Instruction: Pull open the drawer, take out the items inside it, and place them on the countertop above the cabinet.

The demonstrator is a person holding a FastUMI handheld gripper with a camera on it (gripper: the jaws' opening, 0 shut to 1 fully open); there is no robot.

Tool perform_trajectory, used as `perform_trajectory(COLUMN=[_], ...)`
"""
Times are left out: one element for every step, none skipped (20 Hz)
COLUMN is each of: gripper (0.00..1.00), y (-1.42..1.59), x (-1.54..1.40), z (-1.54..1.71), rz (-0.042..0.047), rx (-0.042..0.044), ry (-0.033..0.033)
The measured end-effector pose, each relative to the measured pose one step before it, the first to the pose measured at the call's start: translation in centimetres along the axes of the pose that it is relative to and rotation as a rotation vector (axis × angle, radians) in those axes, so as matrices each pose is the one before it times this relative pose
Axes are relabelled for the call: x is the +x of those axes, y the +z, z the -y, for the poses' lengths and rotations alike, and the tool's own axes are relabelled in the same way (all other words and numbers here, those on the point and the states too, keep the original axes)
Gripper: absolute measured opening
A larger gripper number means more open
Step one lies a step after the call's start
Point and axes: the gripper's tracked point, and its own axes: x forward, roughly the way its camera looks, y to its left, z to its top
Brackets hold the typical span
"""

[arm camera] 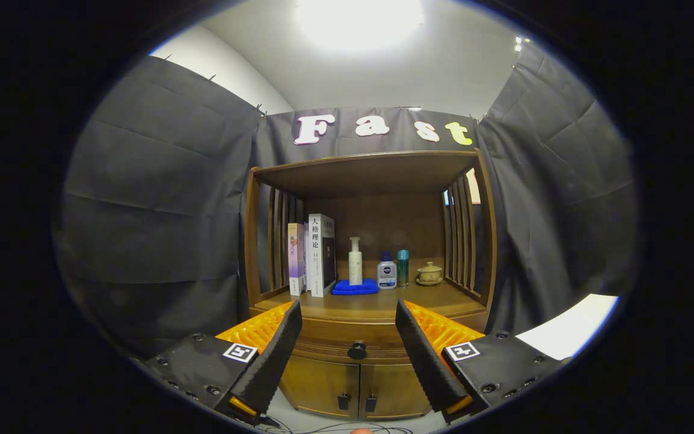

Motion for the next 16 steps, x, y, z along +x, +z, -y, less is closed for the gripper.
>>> perform_trajectory(gripper=[0.97, 0.97, 0.97, 0.97, 0.97, 0.98, 0.98, 0.98, 0.98, 0.98, 0.98, 0.98, 0.98, 0.98, 0.98, 0.99], y=[-0.104, -0.155, -0.192, -0.24, -0.221, -0.296, -0.232, -0.254, -0.061, -0.059, -0.112, -0.243, -0.221, -0.519, -0.532, -0.481], x=[0.064, 0.192, 0.269, 0.315, 0.407, 0.449, 0.484, 0.662, 0.677, 0.687, 0.618, 0.655, 0.665, 0.836, 0.848, 0.746], z=[-0.105, 0.012, 0.043, -0.111, -0.027, 0.088, -0.123, -0.356, -0.323, -0.337, -0.233, -0.443, -0.402, -0.294, -0.19, -0.217], rz=[-0.00211, -0.00278, -0.00544, -0.00737, -0.00557, -0.00735, -0.00787, -0.00351, -0.00406, 0.00012, -0.00005, 0.00092, 0.00017, -0.00751, -0.00758, -0.0079], rx=[-0.00679, -0.00972, -0.01406, -0.01269, -0.00857, -0.00316, 0.00187, 0.00056, -0.00466, -0.00837, -0.00775, -0.00116, 0.00224, 0.00006, -0.00185, -0.00032], ry=[0.00481, 0.00242, 0.00144, 0.00575, 0.00078, -0.00059, 0.00214, 0.00428, 0.00453, 0.00092, 0.00037, 0.00407, 0.00511, 0.00361, 0.00014, -0.00137])
